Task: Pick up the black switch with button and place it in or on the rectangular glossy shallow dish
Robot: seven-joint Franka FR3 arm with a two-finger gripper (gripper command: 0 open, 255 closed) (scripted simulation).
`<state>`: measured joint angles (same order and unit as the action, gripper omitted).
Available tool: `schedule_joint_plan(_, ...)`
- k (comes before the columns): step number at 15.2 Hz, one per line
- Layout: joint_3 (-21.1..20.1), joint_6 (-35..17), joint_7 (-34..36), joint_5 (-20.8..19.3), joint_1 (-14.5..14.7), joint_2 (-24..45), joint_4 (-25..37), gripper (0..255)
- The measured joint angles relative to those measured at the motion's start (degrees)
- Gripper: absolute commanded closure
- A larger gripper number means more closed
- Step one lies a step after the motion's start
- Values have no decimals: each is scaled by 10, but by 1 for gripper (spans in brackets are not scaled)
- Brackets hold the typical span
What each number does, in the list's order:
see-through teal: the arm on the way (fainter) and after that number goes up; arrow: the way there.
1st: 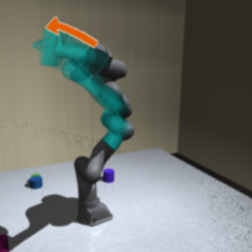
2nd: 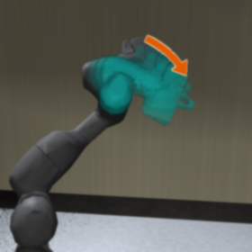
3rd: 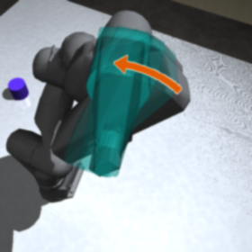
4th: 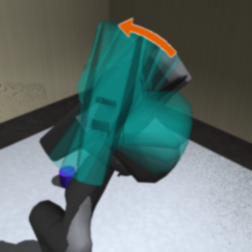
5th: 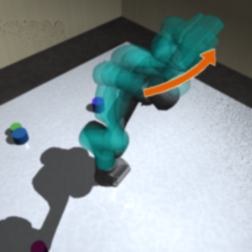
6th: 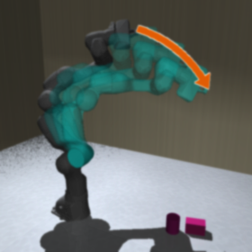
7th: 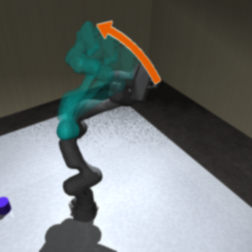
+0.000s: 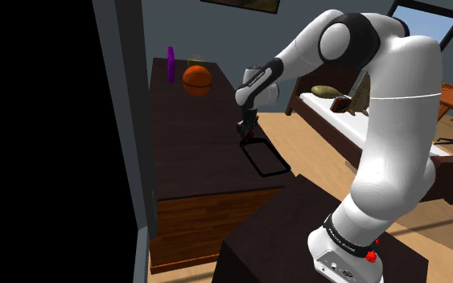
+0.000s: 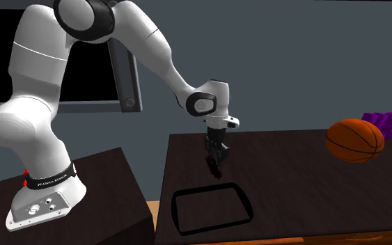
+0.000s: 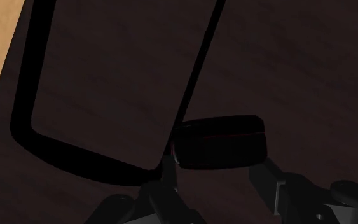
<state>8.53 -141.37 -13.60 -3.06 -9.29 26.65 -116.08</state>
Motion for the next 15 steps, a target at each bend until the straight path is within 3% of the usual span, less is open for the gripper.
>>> schedule_joint_plan(8, 30, -63, -77, -11, -55, -83, -138, 255)
schedule_joint_plan(15, 38, -106, -110, -8, -80, -78, -173, 255)
